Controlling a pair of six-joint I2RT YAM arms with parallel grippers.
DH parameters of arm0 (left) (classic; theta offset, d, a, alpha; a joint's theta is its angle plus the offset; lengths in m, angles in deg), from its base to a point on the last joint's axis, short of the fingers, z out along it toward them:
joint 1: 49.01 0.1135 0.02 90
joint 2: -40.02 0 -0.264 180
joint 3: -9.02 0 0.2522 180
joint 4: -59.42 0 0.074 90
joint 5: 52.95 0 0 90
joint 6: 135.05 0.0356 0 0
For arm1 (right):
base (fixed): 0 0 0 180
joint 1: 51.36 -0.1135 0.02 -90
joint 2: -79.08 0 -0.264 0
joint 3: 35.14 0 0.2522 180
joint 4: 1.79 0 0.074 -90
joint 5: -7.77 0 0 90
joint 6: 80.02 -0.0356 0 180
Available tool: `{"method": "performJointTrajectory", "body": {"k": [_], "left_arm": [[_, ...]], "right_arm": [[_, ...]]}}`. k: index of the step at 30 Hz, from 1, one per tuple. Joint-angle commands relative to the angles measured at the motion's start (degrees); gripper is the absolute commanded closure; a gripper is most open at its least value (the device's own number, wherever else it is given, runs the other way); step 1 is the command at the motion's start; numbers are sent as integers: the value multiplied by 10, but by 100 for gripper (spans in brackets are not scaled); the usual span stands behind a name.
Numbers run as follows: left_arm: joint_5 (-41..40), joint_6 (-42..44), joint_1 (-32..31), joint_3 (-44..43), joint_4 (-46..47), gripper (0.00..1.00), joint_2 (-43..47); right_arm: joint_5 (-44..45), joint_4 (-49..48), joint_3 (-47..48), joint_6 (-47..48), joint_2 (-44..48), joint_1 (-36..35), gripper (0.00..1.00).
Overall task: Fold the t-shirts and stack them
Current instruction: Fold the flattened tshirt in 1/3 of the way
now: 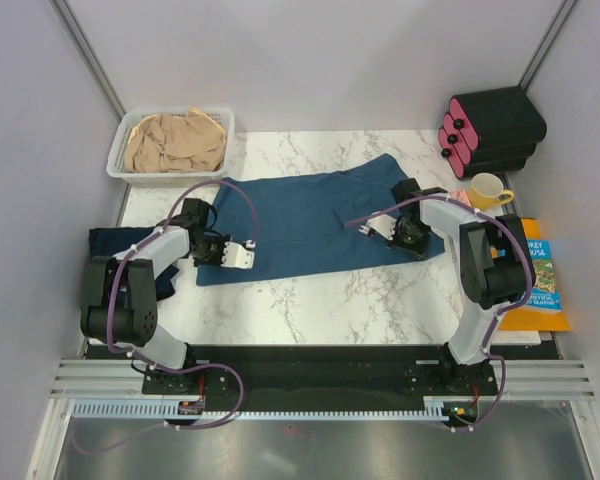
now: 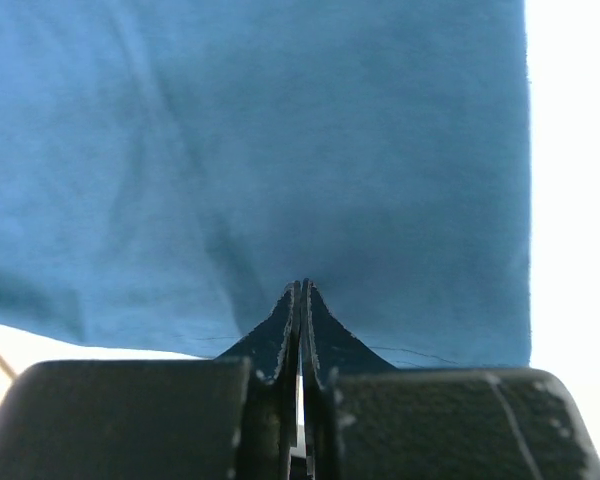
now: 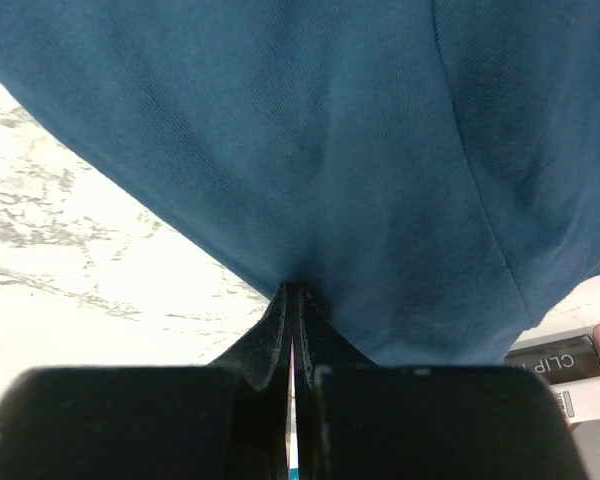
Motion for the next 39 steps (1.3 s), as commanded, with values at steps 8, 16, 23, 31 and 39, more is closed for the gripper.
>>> {"method": "performJointTrajectory", "body": {"k": [8,16,23,31,39], "left_arm": [[-17,35,-1,6,-48,98,-8],[-14,33,-1,5,-60,98,2],[-4,36,-6,13,-63,98,27],[24,40,-6,-13,-94,98,81],[55,34,-26,-15,-96,45,145]], "right_arm": [[25,-22,-14,20,-29,24,100],[44,-19,-16,33,-26,42,100],[19,3,-18,37,-3,46,100],[-66,96,55,66,59,44,100],[-69,83,35,117,115,37,66]]}}
